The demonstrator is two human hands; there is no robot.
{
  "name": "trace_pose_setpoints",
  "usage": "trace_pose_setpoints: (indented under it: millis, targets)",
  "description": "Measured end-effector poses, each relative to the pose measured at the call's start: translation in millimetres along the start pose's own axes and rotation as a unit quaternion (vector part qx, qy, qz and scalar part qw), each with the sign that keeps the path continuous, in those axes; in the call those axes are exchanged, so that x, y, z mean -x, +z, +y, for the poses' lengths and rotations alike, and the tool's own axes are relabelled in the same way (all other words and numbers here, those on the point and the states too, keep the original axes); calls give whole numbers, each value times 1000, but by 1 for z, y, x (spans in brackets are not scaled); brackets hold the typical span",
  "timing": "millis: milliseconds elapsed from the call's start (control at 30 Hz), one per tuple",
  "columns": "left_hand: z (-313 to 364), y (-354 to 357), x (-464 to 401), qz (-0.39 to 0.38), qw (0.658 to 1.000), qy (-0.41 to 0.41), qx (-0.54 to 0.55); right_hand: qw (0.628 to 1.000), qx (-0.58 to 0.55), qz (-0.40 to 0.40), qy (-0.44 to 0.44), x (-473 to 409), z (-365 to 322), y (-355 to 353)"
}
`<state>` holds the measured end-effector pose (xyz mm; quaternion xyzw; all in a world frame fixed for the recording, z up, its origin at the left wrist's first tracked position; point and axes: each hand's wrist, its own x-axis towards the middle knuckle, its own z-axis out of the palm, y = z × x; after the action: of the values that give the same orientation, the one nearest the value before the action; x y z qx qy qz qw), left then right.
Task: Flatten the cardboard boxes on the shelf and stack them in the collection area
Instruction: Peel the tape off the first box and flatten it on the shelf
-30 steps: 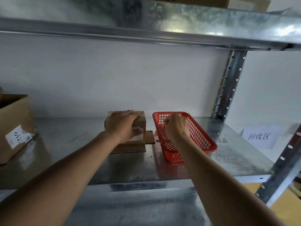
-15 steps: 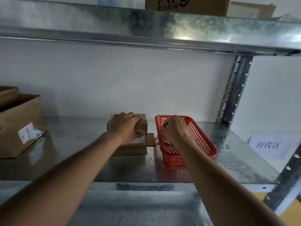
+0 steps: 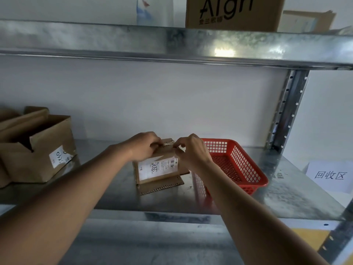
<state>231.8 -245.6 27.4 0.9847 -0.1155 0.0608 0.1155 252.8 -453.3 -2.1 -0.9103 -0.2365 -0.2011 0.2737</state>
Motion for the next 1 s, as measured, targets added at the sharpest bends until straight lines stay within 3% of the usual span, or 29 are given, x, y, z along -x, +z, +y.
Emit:
trace_pose_setpoints:
  millis: [233, 333, 433, 533, 667, 733, 833, 1000]
  targets:
    - [-24, -9, 25, 49, 999, 2, -13, 994, -76, 30, 70, -2, -28, 22]
    - [-42, -8, 37, 78, 997, 4, -12, 979, -180, -45, 86, -1, -38, 38]
    - [-54, -5, 42, 118, 993, 15, -12, 922, -337, -152, 117, 1, -49, 51]
    - [-59, 0, 44, 127, 991, 23, 21, 896, -395, -160, 127, 2, -54, 53]
    - [-61, 4, 40, 69, 992, -8, 108, 919, -367, -101, 105, 9, -51, 45]
    - [-62, 5, 34, 53, 993, -22, 99, 933, -343, -83, 68, 13, -50, 38]
    - [-60, 8, 25, 58, 994, -39, 78, 959, -254, -120, -26, 21, -45, 22]
    - [-57, 10, 18, 67, 996, -34, 47, 984, -144, -70, -74, 26, -33, 19]
